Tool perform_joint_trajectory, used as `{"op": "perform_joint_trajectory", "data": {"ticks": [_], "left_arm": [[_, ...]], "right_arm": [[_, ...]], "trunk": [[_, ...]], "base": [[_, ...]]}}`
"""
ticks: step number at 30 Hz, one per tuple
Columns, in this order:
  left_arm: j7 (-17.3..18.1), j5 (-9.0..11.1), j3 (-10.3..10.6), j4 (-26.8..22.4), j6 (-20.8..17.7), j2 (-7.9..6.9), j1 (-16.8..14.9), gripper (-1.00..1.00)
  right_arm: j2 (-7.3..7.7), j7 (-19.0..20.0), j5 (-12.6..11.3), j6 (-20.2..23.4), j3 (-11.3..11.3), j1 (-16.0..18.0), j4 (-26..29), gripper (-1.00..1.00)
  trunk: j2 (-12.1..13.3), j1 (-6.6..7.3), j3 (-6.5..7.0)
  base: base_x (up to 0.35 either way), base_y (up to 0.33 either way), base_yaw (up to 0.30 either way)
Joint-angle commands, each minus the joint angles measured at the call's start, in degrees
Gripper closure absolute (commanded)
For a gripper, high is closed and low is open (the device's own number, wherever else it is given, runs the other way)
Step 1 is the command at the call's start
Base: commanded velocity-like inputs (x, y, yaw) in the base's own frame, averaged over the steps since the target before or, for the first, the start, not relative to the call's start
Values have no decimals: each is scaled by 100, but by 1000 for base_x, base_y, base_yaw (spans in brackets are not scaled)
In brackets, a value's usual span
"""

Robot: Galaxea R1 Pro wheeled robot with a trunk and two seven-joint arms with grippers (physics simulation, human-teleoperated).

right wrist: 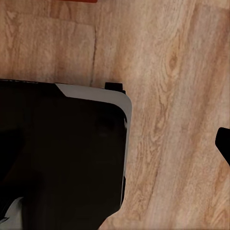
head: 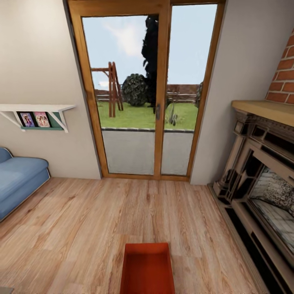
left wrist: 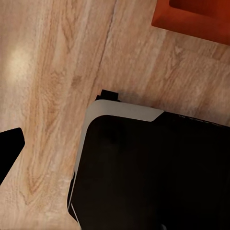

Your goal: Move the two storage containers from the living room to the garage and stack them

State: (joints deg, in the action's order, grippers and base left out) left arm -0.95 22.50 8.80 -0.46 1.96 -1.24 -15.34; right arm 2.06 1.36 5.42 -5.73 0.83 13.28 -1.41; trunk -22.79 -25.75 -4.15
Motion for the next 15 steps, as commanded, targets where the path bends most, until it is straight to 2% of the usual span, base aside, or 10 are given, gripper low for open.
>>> {"op": "perform_joint_trajectory", "data": {"ticks": [1, 15], "left_arm": [[-10, 44, 47, 2, 15, 1, -4, -100], [-10, 44, 48, 2, 15, -1, -4, -100]], "right_arm": [[3, 9, 56, -28, 14, 8, -16, -100], [5, 4, 56, -26, 14, 8, -16, -100]], "trunk": [[-13, -3, -22], [-13, -3, -149]], "base": [[0, 0, 0], [0, 0, 0]]}}
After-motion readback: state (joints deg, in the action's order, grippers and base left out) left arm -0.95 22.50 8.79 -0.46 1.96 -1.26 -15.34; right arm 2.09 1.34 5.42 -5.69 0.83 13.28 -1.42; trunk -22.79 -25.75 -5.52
